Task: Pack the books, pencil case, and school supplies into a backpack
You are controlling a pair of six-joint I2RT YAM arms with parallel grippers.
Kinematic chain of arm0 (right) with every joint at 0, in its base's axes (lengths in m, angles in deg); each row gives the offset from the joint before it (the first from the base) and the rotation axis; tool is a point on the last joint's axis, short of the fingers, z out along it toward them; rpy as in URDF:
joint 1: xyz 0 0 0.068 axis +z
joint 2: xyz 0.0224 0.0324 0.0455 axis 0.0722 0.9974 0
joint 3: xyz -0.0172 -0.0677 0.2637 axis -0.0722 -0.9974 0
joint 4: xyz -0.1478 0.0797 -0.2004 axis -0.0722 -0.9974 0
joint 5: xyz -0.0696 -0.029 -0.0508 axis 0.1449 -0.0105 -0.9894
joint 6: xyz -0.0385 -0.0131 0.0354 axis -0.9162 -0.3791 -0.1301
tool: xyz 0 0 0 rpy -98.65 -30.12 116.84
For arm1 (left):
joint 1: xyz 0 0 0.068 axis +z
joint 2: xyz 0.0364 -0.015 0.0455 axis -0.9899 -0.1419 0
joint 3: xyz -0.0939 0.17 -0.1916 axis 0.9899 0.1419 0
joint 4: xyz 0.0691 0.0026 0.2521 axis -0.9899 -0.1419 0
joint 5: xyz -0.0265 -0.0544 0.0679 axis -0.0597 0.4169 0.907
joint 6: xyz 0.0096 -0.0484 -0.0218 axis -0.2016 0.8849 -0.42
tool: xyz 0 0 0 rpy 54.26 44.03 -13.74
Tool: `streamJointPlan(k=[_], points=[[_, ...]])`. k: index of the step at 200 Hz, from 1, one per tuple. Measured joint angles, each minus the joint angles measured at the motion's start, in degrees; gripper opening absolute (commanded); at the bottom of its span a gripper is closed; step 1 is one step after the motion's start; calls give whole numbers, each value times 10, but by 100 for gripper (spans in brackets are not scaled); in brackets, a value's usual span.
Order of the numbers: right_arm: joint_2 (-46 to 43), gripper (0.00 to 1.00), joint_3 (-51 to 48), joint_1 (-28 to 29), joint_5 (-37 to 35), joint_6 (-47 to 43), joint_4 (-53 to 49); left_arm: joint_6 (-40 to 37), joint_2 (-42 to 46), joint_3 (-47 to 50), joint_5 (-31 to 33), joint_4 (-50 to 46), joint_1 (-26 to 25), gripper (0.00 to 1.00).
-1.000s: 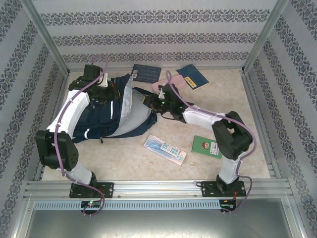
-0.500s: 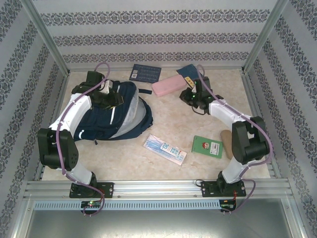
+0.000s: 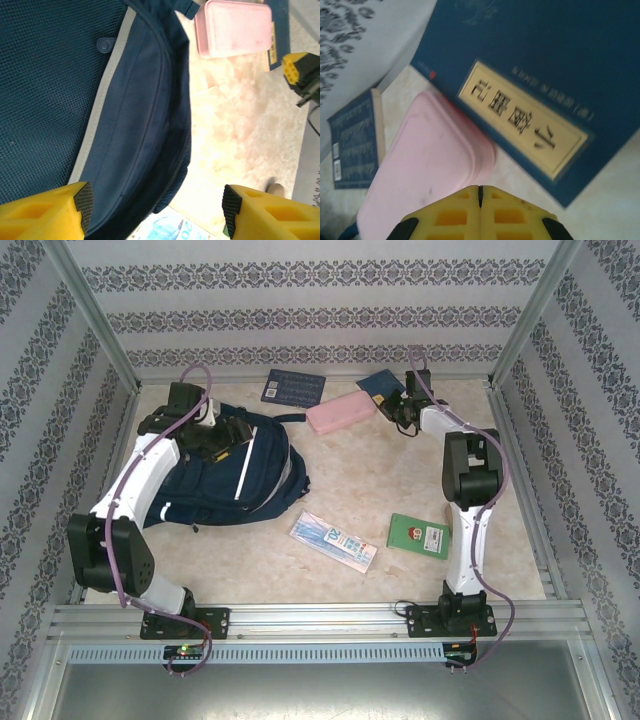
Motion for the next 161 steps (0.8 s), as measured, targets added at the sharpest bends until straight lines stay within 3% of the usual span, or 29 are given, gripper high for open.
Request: streamJointPlan(k=[74,116,161], points=[[157,0,260,-22,-34,4,-176,45,57,15,4,4,-11,70],[138,0,230,-25,-32,-16,-206,43,60,18,2,3,-11,70],[7,0,36,-20,-44,-42,-215,16,60,18,-19,-9,-11,70]])
